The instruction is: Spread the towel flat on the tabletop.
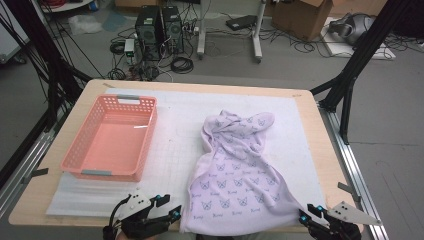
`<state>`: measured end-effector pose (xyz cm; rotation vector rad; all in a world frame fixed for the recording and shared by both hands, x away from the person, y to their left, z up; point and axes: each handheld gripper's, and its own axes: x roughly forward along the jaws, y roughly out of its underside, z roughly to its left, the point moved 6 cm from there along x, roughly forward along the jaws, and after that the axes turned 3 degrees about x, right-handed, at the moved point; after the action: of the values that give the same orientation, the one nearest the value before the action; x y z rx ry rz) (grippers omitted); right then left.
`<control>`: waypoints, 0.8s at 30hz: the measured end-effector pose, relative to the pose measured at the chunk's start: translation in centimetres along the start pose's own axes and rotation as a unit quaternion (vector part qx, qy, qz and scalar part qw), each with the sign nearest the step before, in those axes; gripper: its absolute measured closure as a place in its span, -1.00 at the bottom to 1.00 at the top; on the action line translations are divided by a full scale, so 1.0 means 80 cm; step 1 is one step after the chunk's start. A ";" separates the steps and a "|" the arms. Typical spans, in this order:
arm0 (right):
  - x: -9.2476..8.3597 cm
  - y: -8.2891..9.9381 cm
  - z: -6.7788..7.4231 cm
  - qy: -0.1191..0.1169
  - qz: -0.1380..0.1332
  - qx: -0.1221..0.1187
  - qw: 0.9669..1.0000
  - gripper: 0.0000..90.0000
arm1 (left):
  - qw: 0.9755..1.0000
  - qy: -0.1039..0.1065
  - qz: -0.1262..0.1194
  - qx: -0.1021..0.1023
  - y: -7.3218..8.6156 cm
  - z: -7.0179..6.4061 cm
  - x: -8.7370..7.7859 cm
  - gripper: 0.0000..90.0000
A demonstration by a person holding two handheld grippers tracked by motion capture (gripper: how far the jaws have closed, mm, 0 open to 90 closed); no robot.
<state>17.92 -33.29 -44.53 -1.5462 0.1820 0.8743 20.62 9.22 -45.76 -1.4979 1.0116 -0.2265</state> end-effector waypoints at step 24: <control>0.138 -0.054 -0.031 -0.046 0.036 -0.023 0.998 0.03 | 0.993 0.009 0.103 0.061 -0.032 0.039 0.137 -0.14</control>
<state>29.17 -30.54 -48.14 -1.5471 0.1519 1.0101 30.35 3.52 -48.66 -1.2740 1.1380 -0.1517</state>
